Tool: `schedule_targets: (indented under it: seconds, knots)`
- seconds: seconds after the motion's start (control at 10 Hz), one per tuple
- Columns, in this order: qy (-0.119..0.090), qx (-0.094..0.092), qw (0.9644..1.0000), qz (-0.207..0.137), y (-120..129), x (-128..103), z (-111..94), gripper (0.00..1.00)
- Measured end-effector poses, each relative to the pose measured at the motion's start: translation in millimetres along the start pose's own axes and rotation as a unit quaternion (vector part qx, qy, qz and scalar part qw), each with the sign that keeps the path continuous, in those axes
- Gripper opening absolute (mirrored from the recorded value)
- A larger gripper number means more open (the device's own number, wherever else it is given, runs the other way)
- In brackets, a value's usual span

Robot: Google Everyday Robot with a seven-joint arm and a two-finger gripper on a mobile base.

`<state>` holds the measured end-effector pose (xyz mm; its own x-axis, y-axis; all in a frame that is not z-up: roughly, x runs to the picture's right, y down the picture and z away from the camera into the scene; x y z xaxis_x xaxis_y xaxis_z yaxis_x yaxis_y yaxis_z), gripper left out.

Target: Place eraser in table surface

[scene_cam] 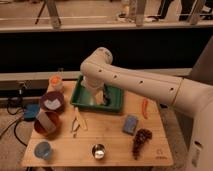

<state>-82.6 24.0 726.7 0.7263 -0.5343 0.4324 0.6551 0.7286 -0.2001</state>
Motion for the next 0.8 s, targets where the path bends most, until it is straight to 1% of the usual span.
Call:
schedule_targets:
  seconds: [0.1, 0.3, 0.5, 0.6, 0.7, 0.8]
  knots:
    - [-0.010, 0.000, 0.9997, -0.024, -4, -12, 1, 0.80]
    - [-0.019, -0.004, 0.9979, -0.062, -9, -28, 3, 0.80]
    - [-0.029, -0.019, 0.9947, -0.097, -16, -48, 11, 0.80]
    - [-0.033, -0.032, 0.9921, -0.117, -18, -57, 18, 0.80]
    - [-0.034, -0.042, 0.9901, -0.129, -17, -61, 22, 0.80]
    - [-0.035, -0.048, 0.9889, -0.136, -17, -63, 24, 0.80]
